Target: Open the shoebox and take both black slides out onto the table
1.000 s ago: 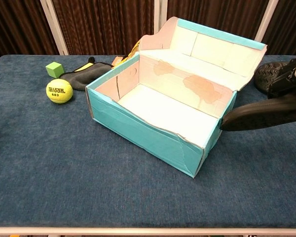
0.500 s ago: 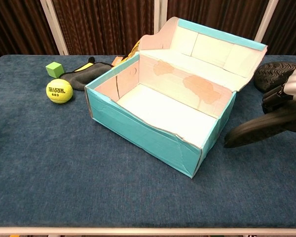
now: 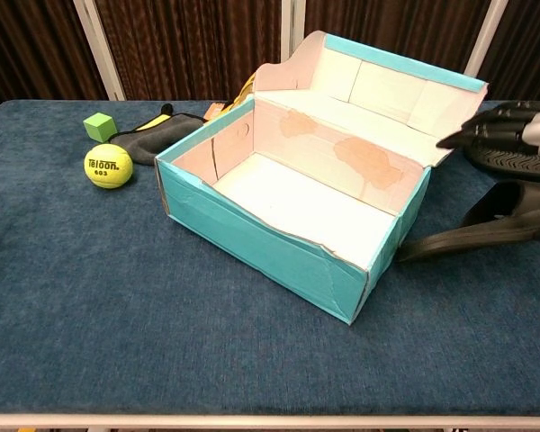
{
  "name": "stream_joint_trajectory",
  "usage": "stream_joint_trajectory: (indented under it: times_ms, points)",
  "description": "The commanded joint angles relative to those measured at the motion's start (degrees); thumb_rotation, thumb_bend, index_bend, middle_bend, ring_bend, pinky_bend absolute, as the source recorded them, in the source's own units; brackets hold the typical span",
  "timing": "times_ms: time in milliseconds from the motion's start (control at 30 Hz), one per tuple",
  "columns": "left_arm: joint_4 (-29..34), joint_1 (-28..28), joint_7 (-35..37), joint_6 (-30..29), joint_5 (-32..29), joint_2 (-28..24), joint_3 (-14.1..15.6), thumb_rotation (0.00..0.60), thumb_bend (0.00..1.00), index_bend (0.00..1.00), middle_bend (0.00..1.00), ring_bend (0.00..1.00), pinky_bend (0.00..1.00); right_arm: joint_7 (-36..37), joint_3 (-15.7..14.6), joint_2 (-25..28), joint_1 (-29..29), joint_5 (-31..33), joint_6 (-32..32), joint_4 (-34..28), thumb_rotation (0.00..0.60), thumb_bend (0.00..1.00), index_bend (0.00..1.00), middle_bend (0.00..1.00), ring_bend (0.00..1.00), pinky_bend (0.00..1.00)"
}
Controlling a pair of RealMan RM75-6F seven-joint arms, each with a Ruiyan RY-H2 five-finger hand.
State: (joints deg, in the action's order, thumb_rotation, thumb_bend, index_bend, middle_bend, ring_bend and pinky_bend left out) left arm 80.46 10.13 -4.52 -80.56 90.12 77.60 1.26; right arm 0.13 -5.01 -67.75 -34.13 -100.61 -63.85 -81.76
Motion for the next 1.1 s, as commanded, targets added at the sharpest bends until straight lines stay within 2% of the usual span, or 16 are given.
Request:
stream_joint_trajectory:
  times_ms: [33,233,500,733,1000,1100]
  points:
    - [0.0,-0.1,0.4,-0.1,0.1,-0.2,0.1,0.6,0.0,0.14,0.17,0.11,0.34,4.1,1.9,3.2,1.3,2.7,-2.8,-4.7,0.6,0.0,0.0,0.08,0.0,0.06]
    - [0.2,-0.1,0.7,-0.7,0.2,-0.6,-0.1,0.6,0.0,0.14,0.17,0.11,0.34,6.8,2.5,6.9,3.4,3.2,-6.5,-9.9,0.6,0.0,0.0,0.09,0.0,0.06]
    - [0.2,-0.6,1.0,-1.2,0.2,-1.1,0.0,0.6,0.0,0.14,0.17,0.11,0.34,0.2,5.1,3.3,12.9,10.9,-17.8,-13.1,0.6,0.0,0.0,0.05,0.0,0.0]
    - [1.0,-0.8,0.8,-1.7,0.2,-1.9,-0.2,0.6,0.0,0.14,0.17,0.11,0.34,-5.8,3.3,4.8,18.6,18.7,-17.3,-17.7,0.6,0.0,0.0,0.0,0.0,0.0]
    - [2.8,-1.1,-0.5,-2.0,0.1,-2.2,-0.1,0.6,0.0,0.14,0.17,0.11,0.34,-4.6,1.2,5.9,22.2,18.7,-17.1,-16.1,0.6,0.02,0.0,0.0,0.0,0.0]
    - [3.1,-1.2,-0.9,-2.1,0.1,-2.3,-0.1,0.6,0.0,0.14,0.17,0.11,0.34,-2.5,0.2,4.6,23.2,17.1,-16.6,-13.5,0.6,0.04,0.0,0.0,0.0,0.0]
